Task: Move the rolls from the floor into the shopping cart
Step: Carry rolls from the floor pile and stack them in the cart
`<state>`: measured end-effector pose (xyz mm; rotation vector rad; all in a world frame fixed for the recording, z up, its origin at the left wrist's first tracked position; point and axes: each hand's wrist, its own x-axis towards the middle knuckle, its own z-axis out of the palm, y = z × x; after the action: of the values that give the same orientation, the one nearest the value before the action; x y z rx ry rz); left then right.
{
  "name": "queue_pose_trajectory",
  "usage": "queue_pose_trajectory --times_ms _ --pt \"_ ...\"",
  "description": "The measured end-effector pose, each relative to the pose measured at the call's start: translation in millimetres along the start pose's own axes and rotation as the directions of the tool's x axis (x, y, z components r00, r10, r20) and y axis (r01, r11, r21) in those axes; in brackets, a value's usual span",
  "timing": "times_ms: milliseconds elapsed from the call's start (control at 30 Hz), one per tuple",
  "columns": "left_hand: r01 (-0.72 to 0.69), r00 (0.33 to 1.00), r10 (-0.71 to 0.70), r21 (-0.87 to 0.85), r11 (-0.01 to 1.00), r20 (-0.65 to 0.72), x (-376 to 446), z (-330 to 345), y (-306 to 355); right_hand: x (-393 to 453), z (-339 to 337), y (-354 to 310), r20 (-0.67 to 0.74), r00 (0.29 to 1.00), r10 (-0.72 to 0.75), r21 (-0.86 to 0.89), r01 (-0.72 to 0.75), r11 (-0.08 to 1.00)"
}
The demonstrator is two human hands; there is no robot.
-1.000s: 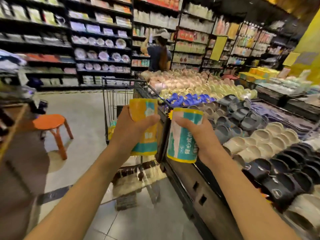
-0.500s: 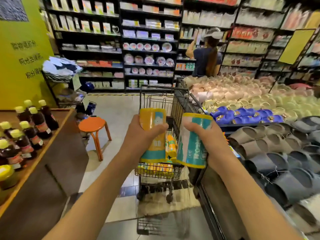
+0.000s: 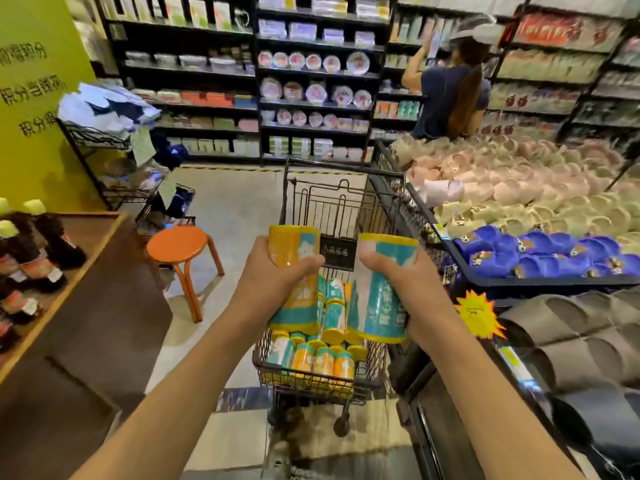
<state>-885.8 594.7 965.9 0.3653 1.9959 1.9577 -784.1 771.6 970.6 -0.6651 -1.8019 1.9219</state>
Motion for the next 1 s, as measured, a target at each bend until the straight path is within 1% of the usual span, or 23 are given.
queue_pose_trajectory --times_ms 67,267,333,433,533,700,800,900,1000 --pt "0.022 1.000 -0.022 0.015 1.000 0.014 37 1 -16 34 9 15 -0.019 0.999 0.026 -0.012 -0.026 1.000" --pt "0.144 0.986 -0.148 0.063 0.988 0.075 143 3 -50 131 35 60 -0.067 0.989 0.131 -0.062 -0.135 0.989" --pt "0.163 0.982 -0.170 0.084 0.983 0.086 175 3 -63 157 41 77 -0.085 0.982 0.170 -0.051 -0.175 0.983" --pt "0.208 0.972 -0.219 0.120 0.971 0.084 214 5 -88 193 45 104 -0.105 0.962 0.250 -0.075 -0.259 0.963" --pt "0.305 0.947 -0.314 0.122 0.944 0.061 244 6 -126 222 44 145 -0.131 0.936 0.326 -0.093 -0.339 0.936" --pt "0.457 0.887 -0.462 0.181 0.871 -0.017 275 16 -203 256 32 225 -0.120 0.890 0.441 -0.101 -0.453 0.886" --pt "0.525 0.844 -0.535 0.239 0.817 -0.025 282 26 -255 271 28 279 -0.148 0.861 0.486 -0.122 -0.504 0.855" --pt "0.568 0.815 -0.577 0.271 0.777 -0.053 285 33 -304 277 29 336 -0.121 0.847 0.517 -0.212 -0.531 0.820" --pt "0.603 0.791 -0.604 0.306 0.737 -0.102 284 36 -348 276 34 378 -0.150 0.802 0.578 -0.225 -0.597 0.770"
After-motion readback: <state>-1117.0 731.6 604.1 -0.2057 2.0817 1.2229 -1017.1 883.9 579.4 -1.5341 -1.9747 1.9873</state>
